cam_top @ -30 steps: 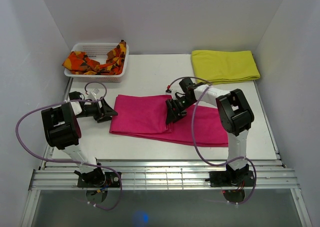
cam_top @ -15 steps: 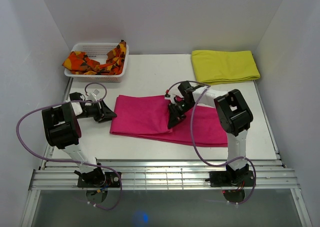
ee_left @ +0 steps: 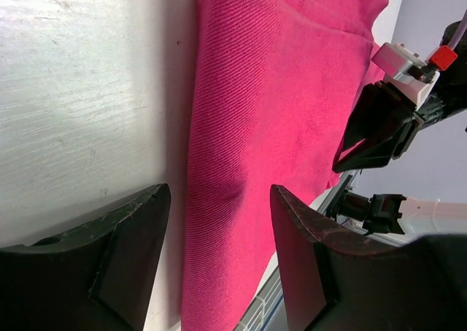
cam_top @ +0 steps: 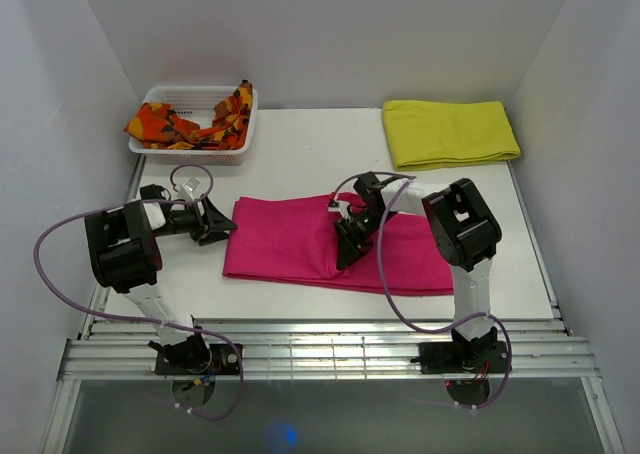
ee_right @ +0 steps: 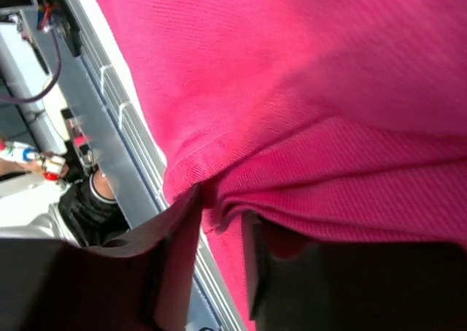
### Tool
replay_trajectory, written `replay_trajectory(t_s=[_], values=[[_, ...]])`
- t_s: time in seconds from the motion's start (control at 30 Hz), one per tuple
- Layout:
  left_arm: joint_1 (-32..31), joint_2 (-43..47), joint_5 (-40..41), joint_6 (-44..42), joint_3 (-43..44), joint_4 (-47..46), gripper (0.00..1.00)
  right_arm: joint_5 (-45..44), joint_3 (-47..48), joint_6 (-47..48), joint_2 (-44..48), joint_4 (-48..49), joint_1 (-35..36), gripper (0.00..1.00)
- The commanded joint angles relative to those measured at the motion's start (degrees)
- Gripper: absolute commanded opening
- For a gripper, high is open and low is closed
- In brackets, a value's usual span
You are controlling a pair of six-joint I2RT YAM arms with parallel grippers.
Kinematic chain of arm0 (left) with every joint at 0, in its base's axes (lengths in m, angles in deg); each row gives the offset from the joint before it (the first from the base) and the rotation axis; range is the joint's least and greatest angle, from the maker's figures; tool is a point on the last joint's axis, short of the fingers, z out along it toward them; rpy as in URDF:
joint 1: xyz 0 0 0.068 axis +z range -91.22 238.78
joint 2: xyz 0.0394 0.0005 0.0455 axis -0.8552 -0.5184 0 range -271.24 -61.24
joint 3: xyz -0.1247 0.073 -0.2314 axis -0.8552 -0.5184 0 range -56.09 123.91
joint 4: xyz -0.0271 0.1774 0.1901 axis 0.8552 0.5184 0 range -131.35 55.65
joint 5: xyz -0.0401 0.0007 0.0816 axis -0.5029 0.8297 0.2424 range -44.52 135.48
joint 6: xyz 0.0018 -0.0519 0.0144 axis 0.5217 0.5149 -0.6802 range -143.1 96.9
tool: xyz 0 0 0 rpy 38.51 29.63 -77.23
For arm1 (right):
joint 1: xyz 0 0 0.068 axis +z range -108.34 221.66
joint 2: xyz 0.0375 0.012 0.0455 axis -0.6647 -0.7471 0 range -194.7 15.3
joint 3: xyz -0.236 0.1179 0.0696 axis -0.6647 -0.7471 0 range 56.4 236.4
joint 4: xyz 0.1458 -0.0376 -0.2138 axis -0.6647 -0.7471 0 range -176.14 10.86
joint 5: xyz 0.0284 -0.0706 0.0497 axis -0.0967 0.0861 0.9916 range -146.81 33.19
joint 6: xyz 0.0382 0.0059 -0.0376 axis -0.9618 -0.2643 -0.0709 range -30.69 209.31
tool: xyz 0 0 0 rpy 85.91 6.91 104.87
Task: Fold and stack the trousers
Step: Fold the trousers
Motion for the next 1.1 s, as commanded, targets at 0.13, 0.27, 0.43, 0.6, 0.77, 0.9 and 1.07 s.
replay_trajectory(t_s=[0.13,0.27,0.43,0.6,0.77,0.9,1.07], values=[[-1.1,-0.4,3.2,-1.2,-3.5,-1.1,0.64,-7.4,4.2,6.6,5.0,-8.9,0.7,0.64],[-0.9,0.2,2.4,-0.3,-6.6,-2.3,0.58,-12.6,3.3,9.9,11.2,-11.3,-2.4,0.79],[-0.6,-0.7,3.1,0.2,-6.3,-2.2,0.39,-21.6,3.2,15.5,18.7,-14.6,-9.2,0.97],[2.1,-0.2,1.0,-0.2,-2.4,0.5,0.00,-24.8,1.5,20.8,24.0,-19.0,-26.6,0.90],[7.9,4.6,2.1,-2.2,6.5,6.9,0.00,-24.0,0.1,28.5,25.4,-23.1,-48.0,0.90],[8.5,8.9,3.6,-6.7,14.5,13.9,0.00,-22.4,0.4,31.5,22.7,-26.6,-56.8,0.90],[7.1,14.0,1.5,-6.0,18.6,19.3,0.00,-13.8,-1.3,32.0,16.9,-29.1,-59.1,0.90]])
